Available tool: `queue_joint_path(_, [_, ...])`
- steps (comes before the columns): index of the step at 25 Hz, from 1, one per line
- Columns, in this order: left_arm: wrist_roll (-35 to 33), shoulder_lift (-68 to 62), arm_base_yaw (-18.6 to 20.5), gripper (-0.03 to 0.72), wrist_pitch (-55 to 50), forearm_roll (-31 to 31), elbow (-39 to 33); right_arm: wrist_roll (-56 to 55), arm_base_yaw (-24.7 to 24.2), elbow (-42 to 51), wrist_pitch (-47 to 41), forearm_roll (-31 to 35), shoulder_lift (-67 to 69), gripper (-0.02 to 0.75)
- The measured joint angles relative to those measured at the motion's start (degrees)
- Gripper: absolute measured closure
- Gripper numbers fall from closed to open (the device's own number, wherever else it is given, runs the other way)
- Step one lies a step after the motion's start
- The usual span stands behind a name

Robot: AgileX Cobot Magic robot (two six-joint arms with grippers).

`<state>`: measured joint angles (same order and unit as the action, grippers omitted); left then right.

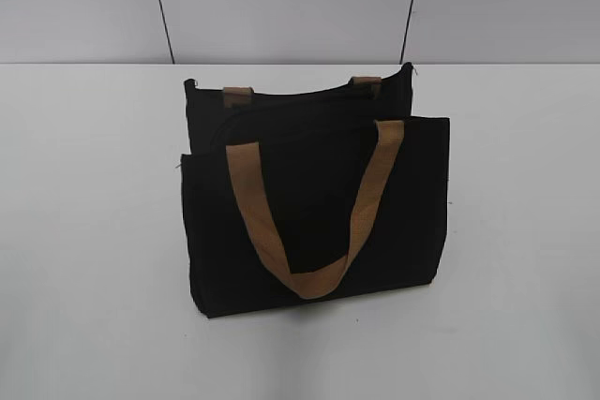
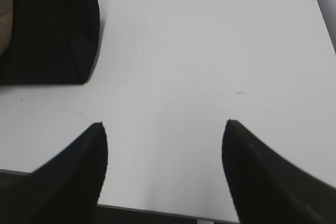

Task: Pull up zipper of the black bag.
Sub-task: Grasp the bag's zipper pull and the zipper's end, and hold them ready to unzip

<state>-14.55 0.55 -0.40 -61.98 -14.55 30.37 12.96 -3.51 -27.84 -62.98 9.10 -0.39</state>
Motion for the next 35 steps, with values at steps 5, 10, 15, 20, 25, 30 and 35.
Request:
queue_joint_path(5, [0.00, 0.00, 0.00, 0.449, 0.00, 0.00, 0.00, 0.00, 0.00, 0.00, 0.00, 0.00, 0.00, 0.209])
queue_joint_path(10, [0.00, 0.00, 0.00, 0.449, 0.00, 0.00, 0.00, 0.00, 0.00, 0.00, 0.00, 0.00, 0.00, 0.209])
queue_joint_path(15, [0.00, 0.00, 0.00, 0.449, 0.00, 0.00, 0.00, 0.00, 0.00, 0.00, 0.00, 0.00, 0.00, 0.209])
queue_joint_path(20, [0.00, 0.00, 0.00, 0.449, 0.00, 0.00, 0.00, 0.00, 0.00, 0.00, 0.00, 0.00, 0.00, 0.209])
queue_joint_path(25, [0.00, 0.00, 0.00, 0.449, 0.00, 0.00, 0.00, 0.00, 0.00, 0.00, 0.00, 0.00, 0.00, 0.209])
queue_joint_path(30, [0.00, 0.00, 0.00, 0.449, 0.00, 0.00, 0.00, 0.00, 0.00, 0.00, 0.00, 0.00, 0.00, 0.209])
queue_joint_path(35, [0.00, -0.31, 0.00, 0.394, 0.00, 0.00, 0.00, 0.00, 0.00, 0.00, 0.00, 0.00, 0.00, 0.209])
